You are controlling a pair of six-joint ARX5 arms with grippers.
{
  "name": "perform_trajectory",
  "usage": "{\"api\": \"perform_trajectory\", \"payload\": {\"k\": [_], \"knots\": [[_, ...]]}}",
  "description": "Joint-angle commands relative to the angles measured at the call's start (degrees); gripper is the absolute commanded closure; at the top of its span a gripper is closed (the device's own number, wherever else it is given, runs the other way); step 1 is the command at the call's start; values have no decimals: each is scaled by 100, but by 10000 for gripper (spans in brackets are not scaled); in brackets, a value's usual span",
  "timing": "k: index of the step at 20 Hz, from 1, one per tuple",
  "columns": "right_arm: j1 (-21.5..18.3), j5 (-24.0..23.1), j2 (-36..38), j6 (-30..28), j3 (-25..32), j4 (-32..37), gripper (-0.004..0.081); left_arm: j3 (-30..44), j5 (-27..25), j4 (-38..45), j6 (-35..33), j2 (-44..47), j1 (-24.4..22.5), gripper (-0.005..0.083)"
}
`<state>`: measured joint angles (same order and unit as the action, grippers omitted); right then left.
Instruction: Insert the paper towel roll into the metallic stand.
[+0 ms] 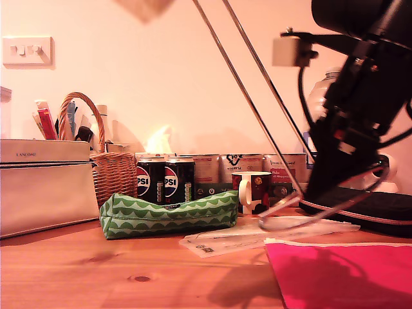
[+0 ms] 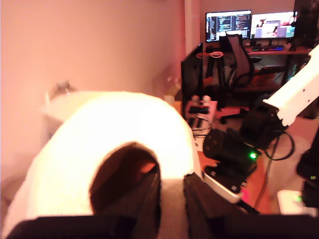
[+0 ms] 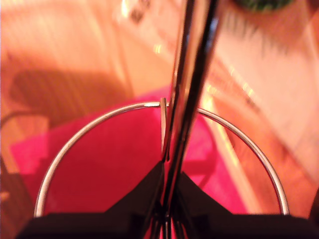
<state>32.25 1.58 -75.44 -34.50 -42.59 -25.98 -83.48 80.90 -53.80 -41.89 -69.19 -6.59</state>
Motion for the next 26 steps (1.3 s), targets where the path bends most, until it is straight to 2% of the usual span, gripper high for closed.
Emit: {"api": "perform_trajectory", "payload": {"k": [1,6,18,26], "knots": [[61,74,188,-66,-92,168,783,74,33,-245,-116,-116,116,798],[61,-90,188,-166,-92,-70,783,74,540,-898,-1078,-439,136,798],[61,-219,188,-186,-92,-216,783,74,481,-1266,-1617,-660,282,797],[61,-232,188,-140,-92,-339,783,74,479,-1270,-1714,-949,378,797]]}}
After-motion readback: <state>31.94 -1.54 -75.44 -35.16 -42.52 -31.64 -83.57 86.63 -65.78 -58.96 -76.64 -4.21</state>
